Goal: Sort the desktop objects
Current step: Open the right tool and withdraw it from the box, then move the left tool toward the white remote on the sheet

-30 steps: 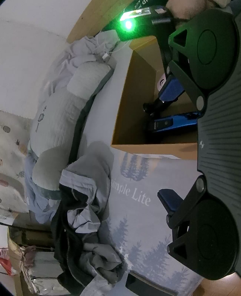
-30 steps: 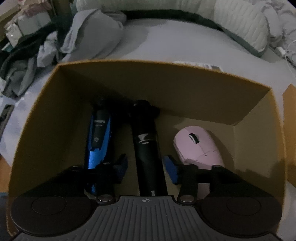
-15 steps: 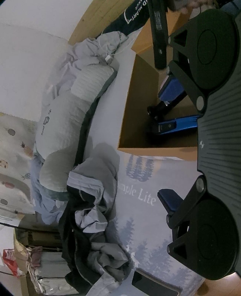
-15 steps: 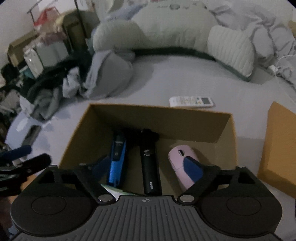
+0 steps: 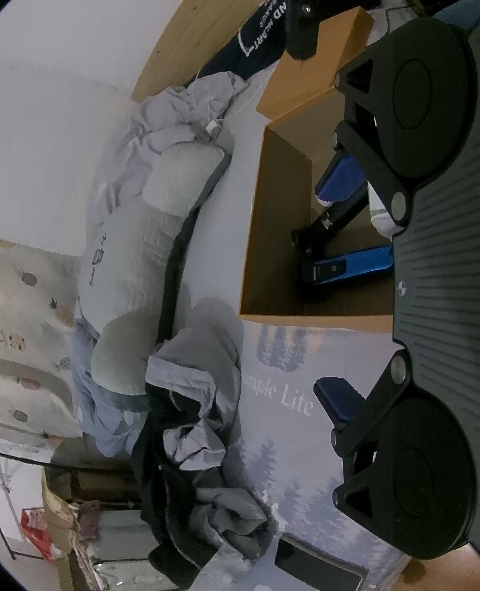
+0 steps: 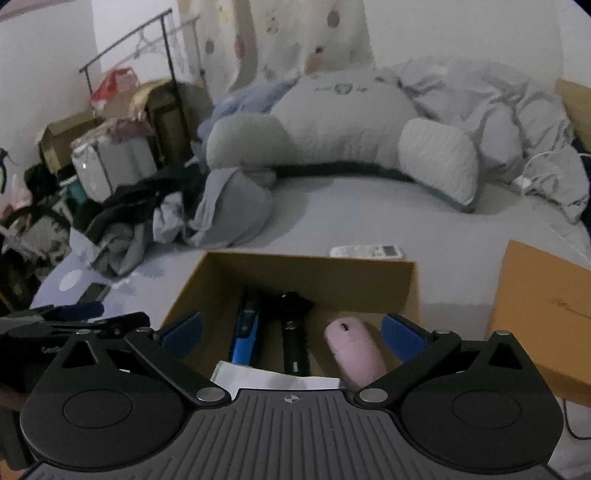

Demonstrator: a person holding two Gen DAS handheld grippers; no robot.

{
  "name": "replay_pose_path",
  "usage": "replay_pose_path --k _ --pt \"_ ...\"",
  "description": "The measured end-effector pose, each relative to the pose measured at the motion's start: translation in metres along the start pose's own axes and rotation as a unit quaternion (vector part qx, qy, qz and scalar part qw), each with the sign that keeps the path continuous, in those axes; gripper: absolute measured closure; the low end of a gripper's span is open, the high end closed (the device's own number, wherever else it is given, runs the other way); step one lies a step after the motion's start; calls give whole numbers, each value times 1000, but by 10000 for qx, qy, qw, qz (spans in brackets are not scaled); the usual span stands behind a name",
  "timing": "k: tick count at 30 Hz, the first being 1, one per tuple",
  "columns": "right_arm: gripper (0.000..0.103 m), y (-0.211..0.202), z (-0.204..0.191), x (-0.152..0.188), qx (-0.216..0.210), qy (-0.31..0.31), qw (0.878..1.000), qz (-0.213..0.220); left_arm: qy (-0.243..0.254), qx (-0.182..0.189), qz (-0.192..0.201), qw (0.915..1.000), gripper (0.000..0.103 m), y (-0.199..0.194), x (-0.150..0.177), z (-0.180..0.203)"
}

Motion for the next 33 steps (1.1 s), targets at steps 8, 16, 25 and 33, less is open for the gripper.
replay_pose_path --k 8,16,25,33 --pt "0 -17 23 20 -116 258 9986 452 144 20 -2 9999 0 -7 5 10" --pt "0 -22 34 35 195 6 9951 973 420 13 35 9991 0 -5 12 21" --pt "0 0 46 53 108 567 9970 513 734 99 49 9972 0 3 17 35" --pt "0 7 51 59 189 743 9965 335 708 109 10 9974 0 4 19 34"
Point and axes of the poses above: each gripper's, at about its wrist camera, not at the fingertips, and y roughly the way its jaws point, z to its right, x to its underside, the point moved 9 cm from there along y, roughly the way its jaws point, and after that the axes turned 11 degrees about x, right-handed, at the moved point
